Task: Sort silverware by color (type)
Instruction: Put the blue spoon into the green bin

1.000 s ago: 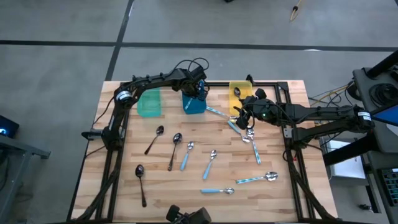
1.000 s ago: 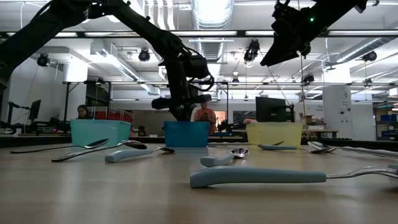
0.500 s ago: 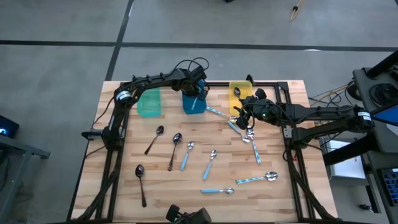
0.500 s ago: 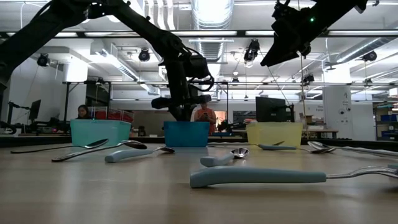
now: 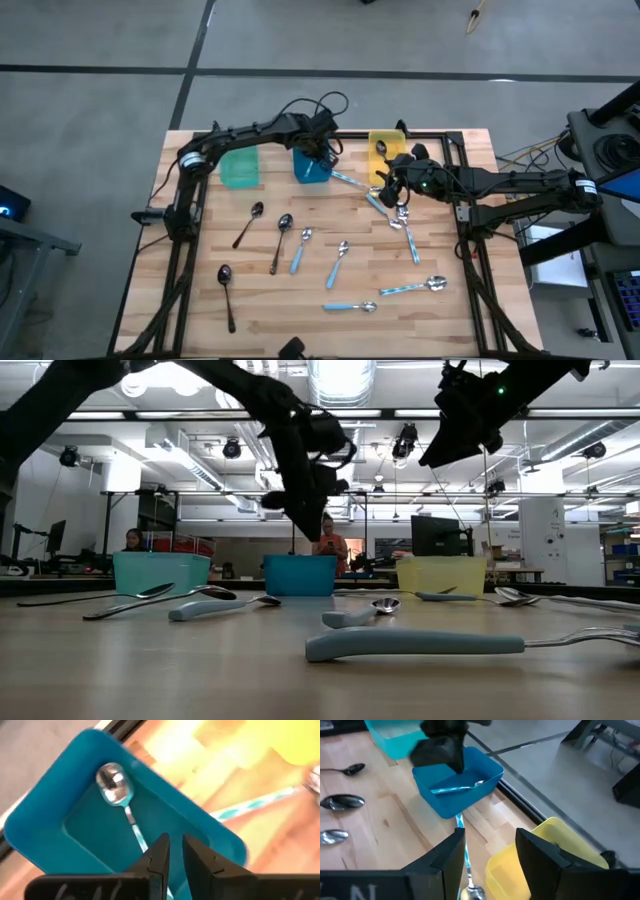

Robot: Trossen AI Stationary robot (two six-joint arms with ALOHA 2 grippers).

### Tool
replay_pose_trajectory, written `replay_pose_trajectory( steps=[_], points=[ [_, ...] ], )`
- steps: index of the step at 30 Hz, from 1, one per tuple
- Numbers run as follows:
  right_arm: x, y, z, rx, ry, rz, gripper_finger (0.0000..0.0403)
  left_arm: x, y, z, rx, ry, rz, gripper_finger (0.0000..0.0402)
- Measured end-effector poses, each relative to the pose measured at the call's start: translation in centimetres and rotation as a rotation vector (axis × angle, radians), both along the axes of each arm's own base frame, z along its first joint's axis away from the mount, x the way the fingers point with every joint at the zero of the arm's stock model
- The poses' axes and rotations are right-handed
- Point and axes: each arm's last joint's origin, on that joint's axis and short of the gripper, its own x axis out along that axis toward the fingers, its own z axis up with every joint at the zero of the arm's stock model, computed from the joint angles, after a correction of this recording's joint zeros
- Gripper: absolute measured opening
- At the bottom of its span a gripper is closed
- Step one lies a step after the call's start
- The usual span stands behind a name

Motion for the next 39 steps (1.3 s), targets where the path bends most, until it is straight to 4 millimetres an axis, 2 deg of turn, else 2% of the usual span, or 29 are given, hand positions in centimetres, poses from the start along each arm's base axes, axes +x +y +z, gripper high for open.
replay_pose_trajectory(
  steps=[9,12,20,25,29,34,39],
  points=[
    [0.0,0.0,0.0,0.136,-0.109,-0.085,0.0146,-1.2,-3.6,2.8,0.065,0.071,-0.19,0.0033],
    [0.1,0.2,-0.1,0.214,-0.137,-0.061,0.0139,-2.2,-4.7,3.7,0.097,0.092,-0.22,0.0027],
    [0.2,1.1,-0.3,0.377,-0.181,-0.037,0.0125,-7.0,-7.9,5.0,0.143,0.058,-0.255,0.0013],
    [0.3,1.6,-0.3,0.415,-0.198,-0.039,0.0125,-10.6,-10.7,4.5,0.158,-0.002,-0.276,0.0008],
    [0.7,1.6,-0.7,0.433,-0.187,-0.044,0.0125,-12.6,-12.8,3.7,0.178,-0.105,-0.287,0.0008],
    [1.9,1.6,-2.2,0.458,-0.13,-0.057,0.0124,-13.9,-15.0,2.4,0.216,-0.282,-0.321,0.0008],
    [3.5,1.5,-3.0,0.506,-0.021,-0.046,0.012,-14.6,-16.3,1.7,0.238,-0.394,-0.349,0.0008]
  ],
)
